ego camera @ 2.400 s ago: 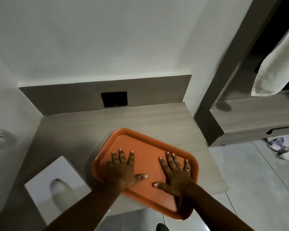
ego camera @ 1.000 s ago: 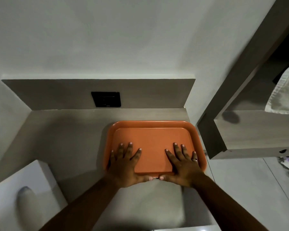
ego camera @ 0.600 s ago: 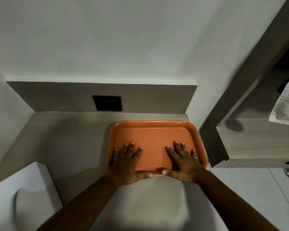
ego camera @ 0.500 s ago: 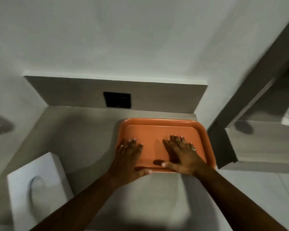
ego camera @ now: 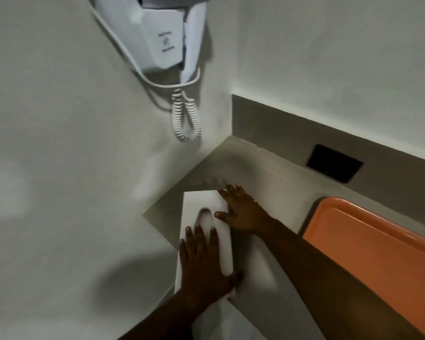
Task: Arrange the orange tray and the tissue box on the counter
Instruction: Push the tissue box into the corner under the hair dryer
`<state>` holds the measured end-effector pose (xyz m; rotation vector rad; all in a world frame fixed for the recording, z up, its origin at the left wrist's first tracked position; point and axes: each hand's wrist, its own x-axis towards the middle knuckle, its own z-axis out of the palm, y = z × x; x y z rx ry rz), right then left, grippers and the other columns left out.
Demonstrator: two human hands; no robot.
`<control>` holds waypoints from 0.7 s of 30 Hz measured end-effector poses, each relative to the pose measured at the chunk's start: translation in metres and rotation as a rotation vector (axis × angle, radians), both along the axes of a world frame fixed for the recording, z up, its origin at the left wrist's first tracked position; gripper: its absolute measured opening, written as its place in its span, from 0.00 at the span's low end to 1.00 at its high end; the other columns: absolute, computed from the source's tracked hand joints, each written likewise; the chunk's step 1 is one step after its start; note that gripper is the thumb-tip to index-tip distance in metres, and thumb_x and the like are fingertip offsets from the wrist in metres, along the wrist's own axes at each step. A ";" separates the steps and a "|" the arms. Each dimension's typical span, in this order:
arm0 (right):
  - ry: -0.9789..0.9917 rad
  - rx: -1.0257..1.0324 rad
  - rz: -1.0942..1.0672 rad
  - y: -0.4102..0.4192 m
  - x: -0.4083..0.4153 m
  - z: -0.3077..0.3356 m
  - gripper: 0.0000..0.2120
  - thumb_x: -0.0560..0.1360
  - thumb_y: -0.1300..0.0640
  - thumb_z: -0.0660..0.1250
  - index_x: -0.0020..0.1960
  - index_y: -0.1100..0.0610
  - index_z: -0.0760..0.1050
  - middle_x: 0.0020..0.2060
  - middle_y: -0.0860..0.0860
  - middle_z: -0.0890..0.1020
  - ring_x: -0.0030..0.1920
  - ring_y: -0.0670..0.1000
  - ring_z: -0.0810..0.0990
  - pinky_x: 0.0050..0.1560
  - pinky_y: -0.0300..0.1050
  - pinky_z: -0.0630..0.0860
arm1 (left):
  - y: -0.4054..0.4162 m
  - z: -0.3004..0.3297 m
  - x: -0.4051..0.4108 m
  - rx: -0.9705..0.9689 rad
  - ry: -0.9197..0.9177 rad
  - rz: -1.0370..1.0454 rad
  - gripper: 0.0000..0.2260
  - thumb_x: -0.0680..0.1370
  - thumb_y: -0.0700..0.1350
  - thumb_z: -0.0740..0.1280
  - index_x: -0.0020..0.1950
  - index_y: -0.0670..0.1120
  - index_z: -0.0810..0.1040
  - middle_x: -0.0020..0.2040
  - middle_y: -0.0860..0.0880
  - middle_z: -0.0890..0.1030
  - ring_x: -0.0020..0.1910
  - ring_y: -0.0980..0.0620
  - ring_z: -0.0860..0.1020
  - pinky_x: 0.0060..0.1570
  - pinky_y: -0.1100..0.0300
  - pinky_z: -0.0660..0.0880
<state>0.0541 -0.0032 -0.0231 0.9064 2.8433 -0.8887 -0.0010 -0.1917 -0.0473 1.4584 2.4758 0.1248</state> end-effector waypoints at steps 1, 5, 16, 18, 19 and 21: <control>-0.017 0.006 0.029 0.000 -0.009 -0.003 0.37 0.79 0.37 0.61 0.80 0.47 0.48 0.81 0.53 0.46 0.79 0.57 0.42 0.76 0.59 0.47 | -0.002 -0.001 0.002 0.017 0.003 -0.017 0.52 0.64 0.77 0.53 0.75 0.51 0.32 0.77 0.39 0.35 0.74 0.35 0.32 0.73 0.36 0.37; -0.037 0.041 0.041 0.001 -0.023 -0.017 0.34 0.79 0.41 0.63 0.79 0.45 0.51 0.81 0.52 0.45 0.79 0.57 0.42 0.75 0.59 0.49 | -0.001 -0.007 -0.004 0.121 0.034 -0.109 0.48 0.68 0.74 0.56 0.78 0.50 0.40 0.78 0.42 0.40 0.75 0.35 0.36 0.71 0.31 0.39; -0.115 0.169 -0.361 0.028 0.020 -0.012 0.35 0.78 0.35 0.59 0.79 0.50 0.55 0.78 0.58 0.58 0.78 0.63 0.48 0.74 0.61 0.55 | 0.064 0.009 -0.078 0.072 0.133 -0.704 0.48 0.68 0.72 0.59 0.75 0.55 0.33 0.77 0.42 0.36 0.75 0.41 0.33 0.73 0.41 0.34; -0.118 0.127 -0.281 0.032 0.033 -0.010 0.39 0.77 0.32 0.58 0.80 0.51 0.52 0.79 0.58 0.54 0.78 0.63 0.45 0.75 0.62 0.53 | 0.052 0.006 -0.072 0.140 0.072 -0.649 0.44 0.71 0.69 0.60 0.76 0.54 0.37 0.78 0.40 0.39 0.76 0.39 0.36 0.75 0.39 0.41; -0.121 0.125 -0.222 0.033 0.042 -0.011 0.42 0.75 0.29 0.58 0.80 0.50 0.50 0.80 0.57 0.50 0.79 0.61 0.41 0.75 0.62 0.50 | 0.043 0.002 -0.067 0.172 0.040 -0.588 0.42 0.73 0.68 0.58 0.77 0.54 0.39 0.78 0.40 0.40 0.76 0.38 0.37 0.74 0.37 0.45; -0.150 0.169 -0.066 0.033 0.060 -0.013 0.50 0.69 0.21 0.55 0.80 0.47 0.42 0.80 0.53 0.39 0.77 0.56 0.33 0.76 0.61 0.43 | 0.025 -0.005 -0.055 0.203 -0.003 -0.424 0.39 0.74 0.69 0.53 0.77 0.53 0.41 0.78 0.40 0.40 0.76 0.37 0.38 0.74 0.36 0.46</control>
